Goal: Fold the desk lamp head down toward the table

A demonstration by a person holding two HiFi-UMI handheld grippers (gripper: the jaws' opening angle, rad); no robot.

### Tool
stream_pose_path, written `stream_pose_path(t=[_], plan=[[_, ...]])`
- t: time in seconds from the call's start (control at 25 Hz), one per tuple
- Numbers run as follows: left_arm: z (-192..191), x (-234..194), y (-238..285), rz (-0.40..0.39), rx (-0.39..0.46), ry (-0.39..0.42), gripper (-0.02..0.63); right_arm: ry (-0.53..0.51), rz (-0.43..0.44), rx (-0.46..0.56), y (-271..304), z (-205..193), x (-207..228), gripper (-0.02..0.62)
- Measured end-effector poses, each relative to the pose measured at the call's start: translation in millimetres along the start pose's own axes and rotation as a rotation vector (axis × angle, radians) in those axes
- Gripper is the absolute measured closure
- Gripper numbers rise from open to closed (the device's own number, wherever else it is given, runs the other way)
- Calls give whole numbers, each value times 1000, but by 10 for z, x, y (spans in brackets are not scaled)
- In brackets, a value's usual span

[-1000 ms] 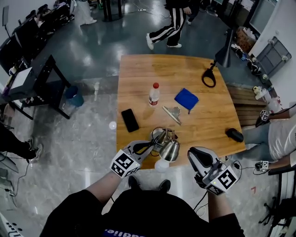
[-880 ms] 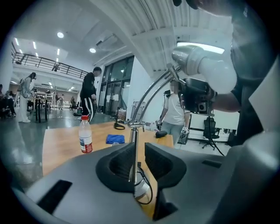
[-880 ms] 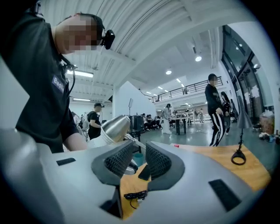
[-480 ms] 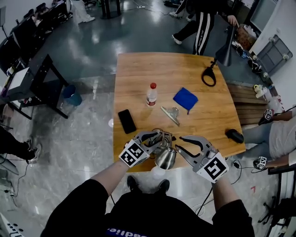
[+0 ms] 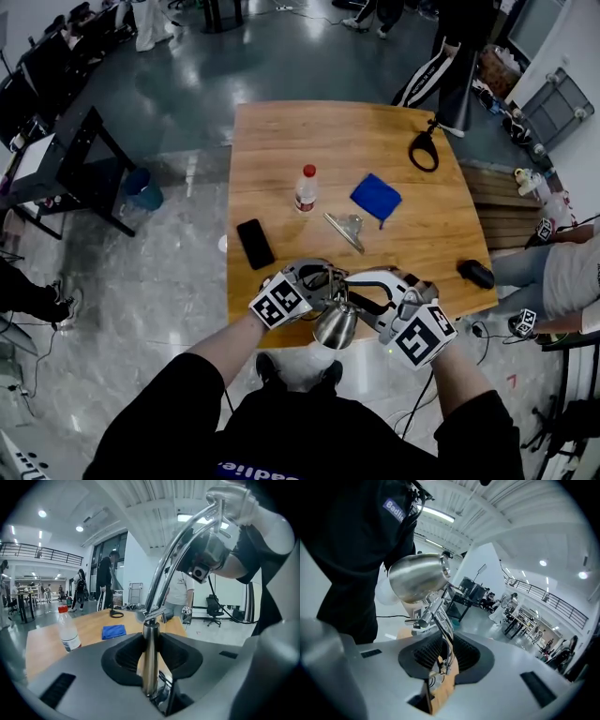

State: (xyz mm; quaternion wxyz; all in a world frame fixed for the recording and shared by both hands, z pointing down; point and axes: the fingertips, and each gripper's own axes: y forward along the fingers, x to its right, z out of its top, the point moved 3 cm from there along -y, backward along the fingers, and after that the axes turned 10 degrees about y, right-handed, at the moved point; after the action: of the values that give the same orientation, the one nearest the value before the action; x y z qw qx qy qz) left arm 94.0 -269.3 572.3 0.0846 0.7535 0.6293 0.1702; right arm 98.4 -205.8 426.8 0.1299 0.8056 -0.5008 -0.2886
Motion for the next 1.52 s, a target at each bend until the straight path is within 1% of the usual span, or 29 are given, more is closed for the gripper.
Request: stream_pose_path(t=[0.16, 0.36, 0.64, 0.76, 0.88, 0.96, 1.04, 1.24, 1.4, 1.52], plan=[[2, 13, -4, -47, 2, 6, 483, -47, -2, -29, -18, 9, -44, 528], [24, 46, -3, -85, 6, 19, 483, -102, -9, -52, -47, 23, -106, 532], [25, 39, 2, -109, 6, 9, 482, -149, -34, -77, -29, 29, -120, 548], [5, 1, 24, -104, 2, -13, 483, -195, -1, -112, 27, -2, -189, 549], [2, -21, 28, -106, 6, -22, 483, -225, 47, -137, 96, -72, -360, 523], [1, -18, 30, -110, 13, -25, 483, -224, 51, -137, 127, -118, -445, 515], [1, -23, 36, -119, 23, -26, 482, -247, 57, -148, 160, -162, -513, 509], [-26, -36, 42, -166, 43, -14, 482, -354, 111, -216, 304, -375, -750, 490], [-29, -39, 38, -216, 59, 2, 482, -469, 105, -269, 447, -564, -885, 473], [-33, -44, 42, -259, 67, 19, 482, -497, 111, -285, 497, -656, -922, 468]])
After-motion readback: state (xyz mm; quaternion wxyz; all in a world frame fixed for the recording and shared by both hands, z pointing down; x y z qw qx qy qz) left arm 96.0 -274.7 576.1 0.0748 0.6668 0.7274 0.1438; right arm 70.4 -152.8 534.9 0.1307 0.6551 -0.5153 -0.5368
